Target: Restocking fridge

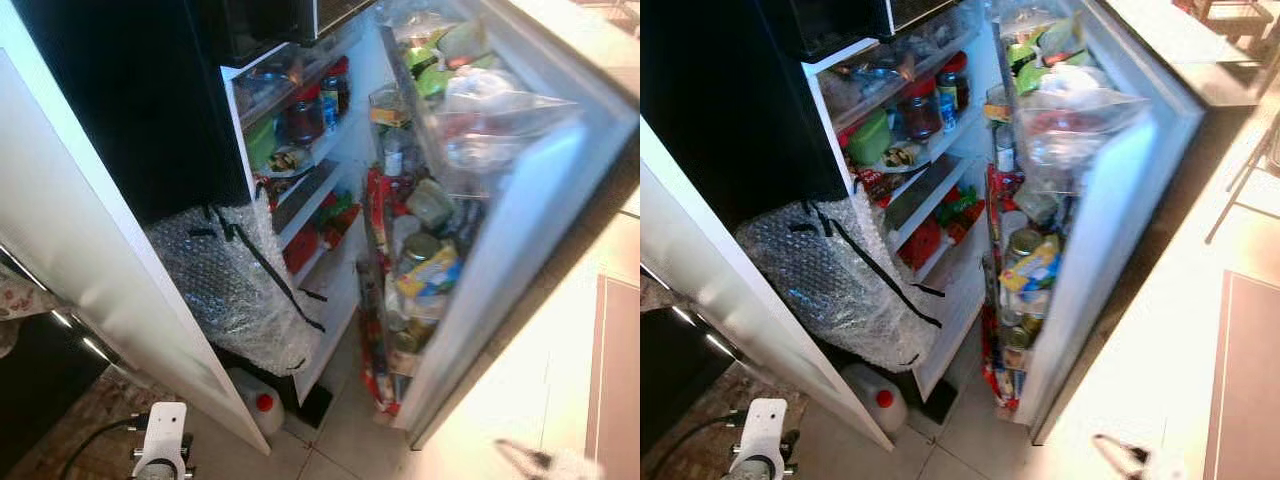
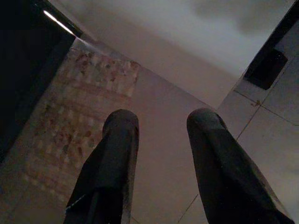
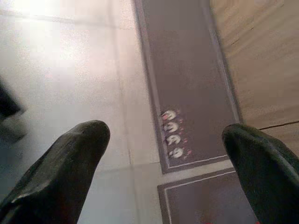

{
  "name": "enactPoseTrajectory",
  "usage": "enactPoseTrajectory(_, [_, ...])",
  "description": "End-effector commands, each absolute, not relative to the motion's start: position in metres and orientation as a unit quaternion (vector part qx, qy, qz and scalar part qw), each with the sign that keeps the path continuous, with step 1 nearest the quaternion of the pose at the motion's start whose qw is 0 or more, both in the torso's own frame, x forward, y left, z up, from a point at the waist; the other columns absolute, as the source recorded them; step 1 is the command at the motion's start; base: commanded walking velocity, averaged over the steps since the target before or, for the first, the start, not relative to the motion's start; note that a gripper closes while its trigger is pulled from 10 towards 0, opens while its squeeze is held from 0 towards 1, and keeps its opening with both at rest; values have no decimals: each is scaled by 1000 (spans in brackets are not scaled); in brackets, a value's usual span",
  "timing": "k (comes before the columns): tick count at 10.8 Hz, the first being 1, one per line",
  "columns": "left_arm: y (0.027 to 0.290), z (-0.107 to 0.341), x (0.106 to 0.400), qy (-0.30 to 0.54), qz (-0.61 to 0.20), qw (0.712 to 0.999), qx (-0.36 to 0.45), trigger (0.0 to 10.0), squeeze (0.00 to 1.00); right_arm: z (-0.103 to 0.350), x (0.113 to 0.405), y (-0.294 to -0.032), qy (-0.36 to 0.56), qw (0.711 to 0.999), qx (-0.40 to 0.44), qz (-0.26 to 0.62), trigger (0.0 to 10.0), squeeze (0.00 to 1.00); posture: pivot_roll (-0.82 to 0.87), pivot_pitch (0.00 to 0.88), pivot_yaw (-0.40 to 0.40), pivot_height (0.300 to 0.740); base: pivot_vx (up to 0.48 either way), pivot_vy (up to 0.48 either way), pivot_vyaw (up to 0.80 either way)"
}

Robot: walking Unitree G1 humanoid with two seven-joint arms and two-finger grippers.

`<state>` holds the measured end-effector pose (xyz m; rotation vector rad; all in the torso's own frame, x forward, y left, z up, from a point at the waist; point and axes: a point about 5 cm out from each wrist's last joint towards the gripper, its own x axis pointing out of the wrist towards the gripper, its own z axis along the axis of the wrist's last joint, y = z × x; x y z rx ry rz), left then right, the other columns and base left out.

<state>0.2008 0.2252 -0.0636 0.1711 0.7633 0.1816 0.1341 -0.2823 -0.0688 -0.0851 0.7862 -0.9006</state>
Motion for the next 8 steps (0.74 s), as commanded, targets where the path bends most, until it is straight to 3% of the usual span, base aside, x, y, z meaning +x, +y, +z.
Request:
enactPoseTrajectory(1, [226, -67, 196, 381, 88, 916, 90, 10000, 0, -64, 134, -290, 354, 820, -40, -449, 10000, 0, -141, 0, 49, 740, 0, 0, 0])
enactPoseTrajectory(6, [224, -65, 199, 377, 84, 918, 92, 10000, 0, -14, 172, -338, 214, 834, -51, -506, 10000, 0, -150, 0, 55, 740, 0, 0, 0])
enactPoseTrajectory(8, [224, -64, 200, 375, 82, 919, 92, 10000, 0, 11, 186, -356, 160, 855, -74, -487, 10000, 0, -155, 0, 55, 740, 0, 0, 0])
